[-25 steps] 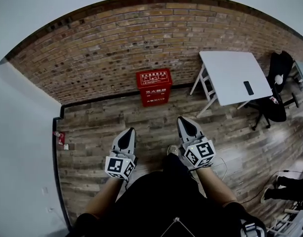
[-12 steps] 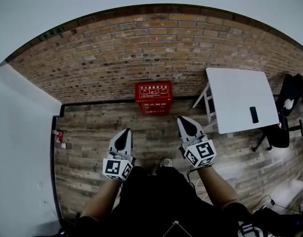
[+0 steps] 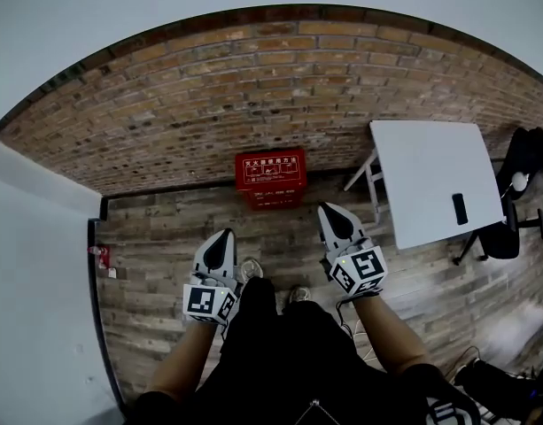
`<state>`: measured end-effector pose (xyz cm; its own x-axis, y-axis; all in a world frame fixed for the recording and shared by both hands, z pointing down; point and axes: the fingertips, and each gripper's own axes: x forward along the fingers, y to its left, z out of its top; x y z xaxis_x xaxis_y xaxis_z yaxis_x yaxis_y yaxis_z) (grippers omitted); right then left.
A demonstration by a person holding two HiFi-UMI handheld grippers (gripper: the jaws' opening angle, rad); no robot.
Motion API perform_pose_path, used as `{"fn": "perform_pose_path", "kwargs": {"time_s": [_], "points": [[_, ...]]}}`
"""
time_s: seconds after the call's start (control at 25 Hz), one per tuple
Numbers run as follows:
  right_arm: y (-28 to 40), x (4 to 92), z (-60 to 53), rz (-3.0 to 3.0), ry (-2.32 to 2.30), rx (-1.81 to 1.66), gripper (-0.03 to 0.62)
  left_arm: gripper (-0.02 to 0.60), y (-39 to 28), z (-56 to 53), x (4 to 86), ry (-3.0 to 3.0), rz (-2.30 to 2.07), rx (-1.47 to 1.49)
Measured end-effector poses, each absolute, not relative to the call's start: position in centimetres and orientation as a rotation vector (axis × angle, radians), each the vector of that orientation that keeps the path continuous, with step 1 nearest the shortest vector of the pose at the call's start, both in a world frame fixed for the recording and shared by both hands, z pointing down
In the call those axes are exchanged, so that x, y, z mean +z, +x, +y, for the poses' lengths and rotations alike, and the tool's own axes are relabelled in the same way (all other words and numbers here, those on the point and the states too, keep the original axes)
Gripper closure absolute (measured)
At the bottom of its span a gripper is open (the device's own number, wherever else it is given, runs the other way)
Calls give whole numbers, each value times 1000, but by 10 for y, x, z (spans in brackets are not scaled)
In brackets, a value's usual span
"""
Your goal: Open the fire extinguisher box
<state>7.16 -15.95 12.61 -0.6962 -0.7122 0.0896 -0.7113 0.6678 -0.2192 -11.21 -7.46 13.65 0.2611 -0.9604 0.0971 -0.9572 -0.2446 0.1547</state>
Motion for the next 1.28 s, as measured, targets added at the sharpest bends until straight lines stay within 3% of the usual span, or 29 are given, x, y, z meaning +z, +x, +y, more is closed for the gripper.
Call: {"fn": "perform_pose_path", "kwargs": {"time_s": [0.4,1.28], "points": [[37,184,-246,2861,-1275,-396,577,538,-158,-175,190,2357,-1795,-24],[1,596,-345,2855,-1332,-85,577,538,-219,-266,598,2382,-1966,-112]]}}
